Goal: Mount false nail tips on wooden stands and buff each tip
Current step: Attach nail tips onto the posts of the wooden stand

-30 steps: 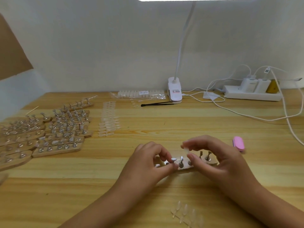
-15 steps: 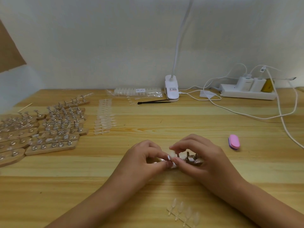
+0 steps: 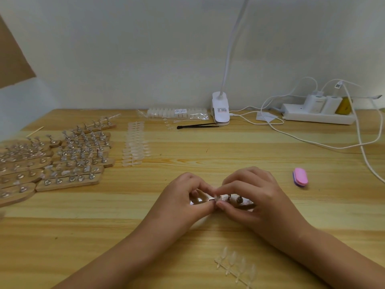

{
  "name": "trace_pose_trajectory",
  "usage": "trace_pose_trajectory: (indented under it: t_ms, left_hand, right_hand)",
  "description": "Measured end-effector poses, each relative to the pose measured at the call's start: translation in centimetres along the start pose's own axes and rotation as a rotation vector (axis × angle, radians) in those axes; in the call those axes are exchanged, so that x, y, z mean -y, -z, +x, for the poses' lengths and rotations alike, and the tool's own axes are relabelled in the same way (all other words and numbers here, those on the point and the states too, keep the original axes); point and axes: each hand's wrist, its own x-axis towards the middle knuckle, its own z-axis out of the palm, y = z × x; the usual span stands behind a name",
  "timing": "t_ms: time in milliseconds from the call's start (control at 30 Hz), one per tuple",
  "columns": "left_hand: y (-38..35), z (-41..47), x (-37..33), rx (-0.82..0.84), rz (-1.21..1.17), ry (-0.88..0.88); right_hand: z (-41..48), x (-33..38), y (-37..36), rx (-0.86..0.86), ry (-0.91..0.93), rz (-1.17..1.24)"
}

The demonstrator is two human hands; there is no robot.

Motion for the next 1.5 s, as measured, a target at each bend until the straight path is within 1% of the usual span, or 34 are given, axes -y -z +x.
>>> trace_pose_trajectory:
  t_ms: [200, 300, 333, 400, 433, 500, 567, 633, 667, 733, 800, 833, 867, 900, 933, 1000, 1067, 1133, 1267, 1333, 1500]
  left_hand:
    - [0.1, -0.1, -0.4, 0.009, 0.014, 0.025]
    - [0.7, -0.6, -0.8, -0.020, 0.105, 0.045]
    - [1.0, -1.0, -0.9, -0.044, 0.150, 0.021]
    - [1.8, -1.7, -1.3, -0.046, 0.196, -0.122]
    - [2.2, -2.1, -1.7, 0.009, 0.210, -0.222]
    - [2.4, -2.6, -2.3, 0.200, 0.313, -0.408]
    - [1.8, -3.0, -2.4, 0.357, 0.445, -0.489]
    - [1.1, -3.3, -2.3, 0.403, 0.511, -0.488]
    - [0.9, -3.5, -2.3, 0.406, 0.499, -0.466]
    - [0.5, -3.6, -2.2, 0.389, 0.434, -0.416]
    - [0.1, -3.7, -2.1, 0.344, 0.381, -0.364]
    - [-0.1, -3.7, -2.2, 0.318, 0.326, -0.322]
    - [-0.3, -3.8, -2.4, 0.295, 0.237, -0.257]
    - [-0.4, -3.9, -2.6, 0.279, 0.123, -0.181]
    - [-0.5, -3.9, -2.8, 0.265, 0.006, -0.114]
    - [-0.5, -3.7, -3.0, 0.219, -0.187, -0.014]
    - [-0.2, -3.4, -3.0, 0.169, -0.327, 0.077]
    - [0.1, -3.1, -3.2, 0.149, -0.419, 0.159]
    - [0.3, -3.1, -3.4, 0.167, -0.505, 0.213]
    - [0.1, -3.2, -3.4, 0.167, -0.502, 0.183]
    - [-0.3, -3.5, -3.3, 0.120, -0.466, 0.090]
  right_hand:
    - [-0.1, -0.2, -0.2, -0.019, 0.009, -0.036]
    - [-0.1, 0.1, 0.2, -0.011, -0.039, 0.034]
    - [-0.1, 0.3, 0.5, -0.022, -0.061, 0.069]
    - [-0.2, 0.5, 1.2, -0.066, -0.109, 0.140]
    - [-0.3, 0.6, 1.7, -0.090, -0.127, 0.163]
    - [-0.8, 0.7, 2.8, -0.111, -0.136, 0.185]
    - [-1.0, 0.8, 4.0, -0.084, -0.112, 0.219]
    - [-1.0, 0.9, 5.2, -0.008, -0.043, 0.216]
    - [-0.8, 0.9, 5.8, 0.058, 0.000, 0.189]
    - [-0.6, 1.1, 6.7, 0.271, 0.041, 0.129]
    - [-0.7, 1.2, 7.1, 0.544, 0.000, 0.071]
    - [-0.9, 1.1, 7.0, 0.653, -0.006, 0.057]
    - [-1.0, 1.1, 6.9, 0.721, -0.012, 0.065]
    - [-1.0, 1.3, 6.7, 0.730, -0.020, 0.098]
    - [-0.9, 1.5, 6.6, 0.691, -0.032, 0.134]
    - [-0.7, 1.8, 6.4, 0.543, -0.105, 0.209]
    - [-0.6, 1.9, 6.5, 0.376, -0.195, 0.294]
    - [-0.6, 2.2, 6.4, 0.275, -0.218, 0.327]
    - [-0.6, 2.7, 5.9, 0.265, -0.207, 0.337]
    - [-0.6, 2.7, 5.8, 0.246, -0.222, 0.319]
    - [-0.7, 2.7, 6.0, 0.260, -0.225, 0.331]
